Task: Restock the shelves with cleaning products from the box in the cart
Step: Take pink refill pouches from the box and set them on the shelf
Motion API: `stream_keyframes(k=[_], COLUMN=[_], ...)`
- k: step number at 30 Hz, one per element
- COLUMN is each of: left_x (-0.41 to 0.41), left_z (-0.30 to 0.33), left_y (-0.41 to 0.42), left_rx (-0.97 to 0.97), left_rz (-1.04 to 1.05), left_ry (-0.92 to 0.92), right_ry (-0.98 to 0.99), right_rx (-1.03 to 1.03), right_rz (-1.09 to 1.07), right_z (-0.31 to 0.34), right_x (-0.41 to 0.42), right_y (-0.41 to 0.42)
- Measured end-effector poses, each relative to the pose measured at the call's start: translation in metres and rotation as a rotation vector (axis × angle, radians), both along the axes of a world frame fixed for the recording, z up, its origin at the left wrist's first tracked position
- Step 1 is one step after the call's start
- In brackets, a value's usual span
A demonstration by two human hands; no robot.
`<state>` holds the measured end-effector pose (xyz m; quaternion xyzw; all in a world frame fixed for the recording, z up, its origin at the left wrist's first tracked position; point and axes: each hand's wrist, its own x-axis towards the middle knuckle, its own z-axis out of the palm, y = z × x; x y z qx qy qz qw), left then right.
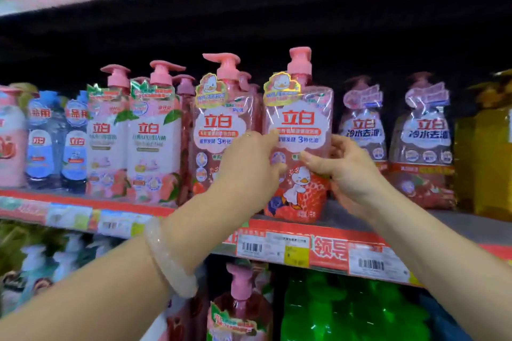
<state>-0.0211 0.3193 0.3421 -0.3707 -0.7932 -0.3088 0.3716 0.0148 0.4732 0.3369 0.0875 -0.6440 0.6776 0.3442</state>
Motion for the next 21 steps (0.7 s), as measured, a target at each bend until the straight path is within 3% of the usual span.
stream_keyframes(k=[4, 5, 9, 11, 14, 21], left_x=[-0.022, -0.031, -0.056, -0.066, -0.068, -0.067], left_z=[-0.027, -0.034, -0.047, -0.047, -0.046, -0.046], left_y=[-0.025, -0.033, -0.057, -0.063, -0.063, -0.065], left_rx=[0.215, 0.288, 0.432, 0.417, 0.433, 0.434], left_rz=[-0.026, -0.024, -0.054, -0.149, -0.309, -0.349], left_ry=[0.351, 0.365, -0.112, -0.235, -0.317, -0.295], right_ry=[-0.005, -0.014, -0.067, -0.104, -0.14, -0.149], right_rx=[0.085, 0.102, 0.206, 0.212, 0.204, 0.183], right_rz=[0.002, 0.003, -0.03, -0.009, 0.004, -0.029], right_z=[-0.007, -0.008, -0.011, -0.012, -0.012, -0.013], right_x=[-0.003, -0.001, 0.006, 0.009, 0.009, 0.007], right_y=[0.001, 0.001, 0.001, -0.001, -0.001, -0.007])
